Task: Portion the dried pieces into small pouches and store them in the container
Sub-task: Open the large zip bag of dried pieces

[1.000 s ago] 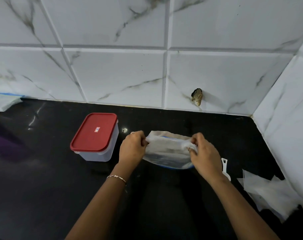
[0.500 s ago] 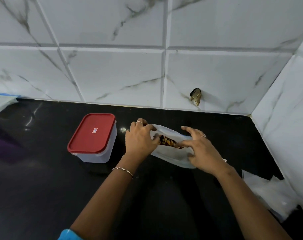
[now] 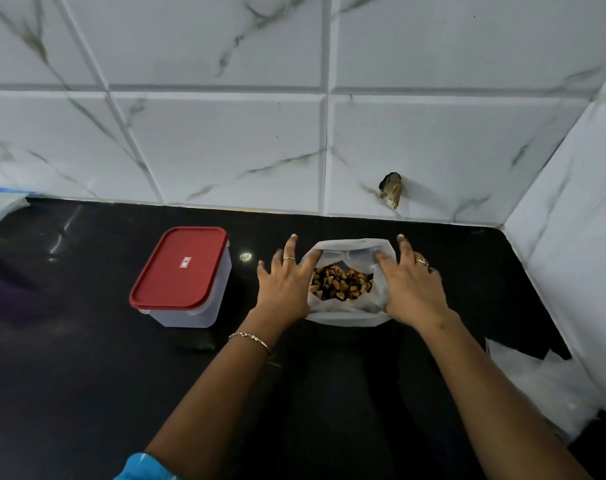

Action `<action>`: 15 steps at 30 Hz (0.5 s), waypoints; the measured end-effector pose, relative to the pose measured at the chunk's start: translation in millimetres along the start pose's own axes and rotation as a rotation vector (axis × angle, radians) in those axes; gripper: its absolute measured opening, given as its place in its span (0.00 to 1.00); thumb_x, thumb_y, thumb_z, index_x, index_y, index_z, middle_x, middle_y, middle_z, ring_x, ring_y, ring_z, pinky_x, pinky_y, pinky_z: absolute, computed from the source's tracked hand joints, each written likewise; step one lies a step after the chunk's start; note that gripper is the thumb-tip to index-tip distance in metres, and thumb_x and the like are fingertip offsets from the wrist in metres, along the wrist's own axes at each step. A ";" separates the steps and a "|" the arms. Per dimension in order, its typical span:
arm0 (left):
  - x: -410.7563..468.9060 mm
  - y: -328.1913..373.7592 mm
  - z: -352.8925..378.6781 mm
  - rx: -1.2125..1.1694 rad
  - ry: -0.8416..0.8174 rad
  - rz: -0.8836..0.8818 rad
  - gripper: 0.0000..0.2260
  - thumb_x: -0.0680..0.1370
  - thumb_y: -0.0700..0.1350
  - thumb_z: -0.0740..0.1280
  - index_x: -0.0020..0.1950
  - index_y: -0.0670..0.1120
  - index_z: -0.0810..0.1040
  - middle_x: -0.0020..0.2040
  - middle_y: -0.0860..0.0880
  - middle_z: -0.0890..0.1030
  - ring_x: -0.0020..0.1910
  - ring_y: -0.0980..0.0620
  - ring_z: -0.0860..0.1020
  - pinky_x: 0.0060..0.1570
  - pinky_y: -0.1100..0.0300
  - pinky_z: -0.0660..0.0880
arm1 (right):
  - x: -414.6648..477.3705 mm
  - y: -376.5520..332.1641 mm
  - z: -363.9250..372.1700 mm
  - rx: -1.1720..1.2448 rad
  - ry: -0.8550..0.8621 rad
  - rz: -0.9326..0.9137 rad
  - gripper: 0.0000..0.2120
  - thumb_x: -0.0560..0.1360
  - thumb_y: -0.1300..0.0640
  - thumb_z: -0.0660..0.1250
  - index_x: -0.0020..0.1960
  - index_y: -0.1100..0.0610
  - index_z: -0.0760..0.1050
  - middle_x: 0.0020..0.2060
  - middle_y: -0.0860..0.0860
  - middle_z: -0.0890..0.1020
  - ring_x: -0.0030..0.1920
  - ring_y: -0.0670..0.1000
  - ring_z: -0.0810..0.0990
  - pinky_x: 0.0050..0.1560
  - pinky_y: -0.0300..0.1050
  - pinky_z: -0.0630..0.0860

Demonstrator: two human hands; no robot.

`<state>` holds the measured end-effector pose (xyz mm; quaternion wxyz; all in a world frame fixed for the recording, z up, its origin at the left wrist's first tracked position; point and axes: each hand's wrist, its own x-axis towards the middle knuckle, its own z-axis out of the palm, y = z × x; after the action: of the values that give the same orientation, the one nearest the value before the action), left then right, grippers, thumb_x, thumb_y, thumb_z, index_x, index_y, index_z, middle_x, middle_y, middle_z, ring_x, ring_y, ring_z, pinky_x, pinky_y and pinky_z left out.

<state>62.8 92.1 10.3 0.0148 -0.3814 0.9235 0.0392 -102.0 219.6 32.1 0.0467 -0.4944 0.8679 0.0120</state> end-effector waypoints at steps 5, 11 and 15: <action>-5.3 -8.6 11.5 -0.125 0.084 0.126 0.35 0.75 0.57 0.67 0.77 0.62 0.52 0.78 0.45 0.40 0.77 0.39 0.48 0.73 0.37 0.53 | -3.6 3.1 15.6 0.112 0.079 -0.146 0.26 0.79 0.52 0.62 0.75 0.41 0.59 0.78 0.54 0.44 0.76 0.58 0.58 0.69 0.55 0.68; -3.5 -9.7 12.5 -0.077 0.125 0.048 0.37 0.71 0.65 0.68 0.75 0.60 0.57 0.78 0.45 0.38 0.77 0.39 0.43 0.72 0.33 0.49 | -3.0 1.0 19.5 0.056 0.168 -0.133 0.24 0.73 0.47 0.70 0.68 0.41 0.71 0.78 0.53 0.46 0.77 0.56 0.49 0.73 0.59 0.60; 0.5 -13.6 7.8 -0.020 0.036 -0.015 0.39 0.70 0.67 0.66 0.76 0.60 0.51 0.77 0.43 0.34 0.76 0.36 0.39 0.71 0.30 0.46 | 2.2 4.3 20.3 -0.057 0.099 0.027 0.42 0.67 0.43 0.75 0.75 0.42 0.59 0.78 0.56 0.39 0.77 0.60 0.43 0.74 0.64 0.52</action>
<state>72.0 82.8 1.7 -0.0053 -0.3890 0.9203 0.0415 -105.4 221.3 11.6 -0.0104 -0.4839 0.8750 0.0132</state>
